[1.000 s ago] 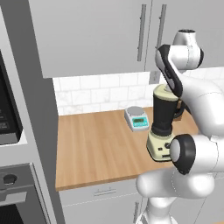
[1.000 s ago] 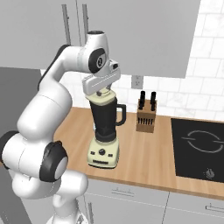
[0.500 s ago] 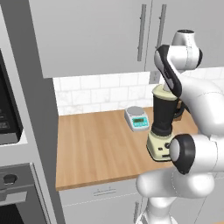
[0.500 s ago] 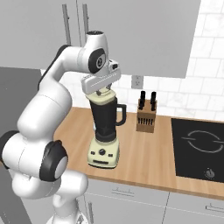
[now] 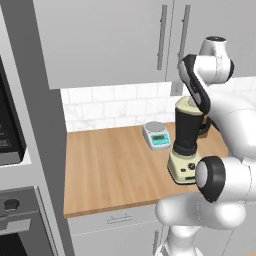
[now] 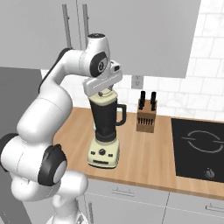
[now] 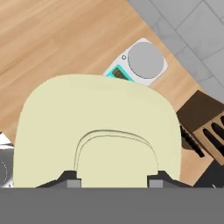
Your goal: Close the lid blender by securely placing the lid on top.
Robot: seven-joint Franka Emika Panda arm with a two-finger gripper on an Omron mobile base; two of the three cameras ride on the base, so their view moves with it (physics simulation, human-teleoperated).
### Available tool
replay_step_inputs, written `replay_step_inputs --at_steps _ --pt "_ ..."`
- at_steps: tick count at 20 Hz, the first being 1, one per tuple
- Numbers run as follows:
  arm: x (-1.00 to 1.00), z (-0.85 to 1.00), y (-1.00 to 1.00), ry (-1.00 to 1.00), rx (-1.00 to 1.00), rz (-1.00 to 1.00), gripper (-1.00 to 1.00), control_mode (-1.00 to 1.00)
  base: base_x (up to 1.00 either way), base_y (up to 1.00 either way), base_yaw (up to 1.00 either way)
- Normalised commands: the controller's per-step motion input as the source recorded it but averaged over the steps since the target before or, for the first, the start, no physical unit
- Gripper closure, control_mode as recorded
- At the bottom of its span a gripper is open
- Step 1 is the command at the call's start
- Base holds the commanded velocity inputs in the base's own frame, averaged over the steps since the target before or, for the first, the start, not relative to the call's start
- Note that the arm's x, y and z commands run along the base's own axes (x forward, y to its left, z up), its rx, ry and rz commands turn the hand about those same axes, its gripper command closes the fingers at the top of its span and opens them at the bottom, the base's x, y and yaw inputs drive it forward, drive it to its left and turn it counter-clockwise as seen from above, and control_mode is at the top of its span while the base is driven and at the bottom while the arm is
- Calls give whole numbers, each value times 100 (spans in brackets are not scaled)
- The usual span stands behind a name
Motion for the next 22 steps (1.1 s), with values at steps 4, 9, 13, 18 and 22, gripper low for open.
replay_step_inputs --at_steps 4,9,13,18,22 --pt "0 -34 0 0 -2 0 100 -100 0 0 0" --pt "8 -12 0 0 0 0 100 -100 0 0 0" --pt "0 -3 0 0 1 0 100 -100 0 0 0" --pt "0 0 0 0 1 0 -100 -100 0 0 0" --pt "0 0 0 0 0 0 -100 -100 0 0 0"
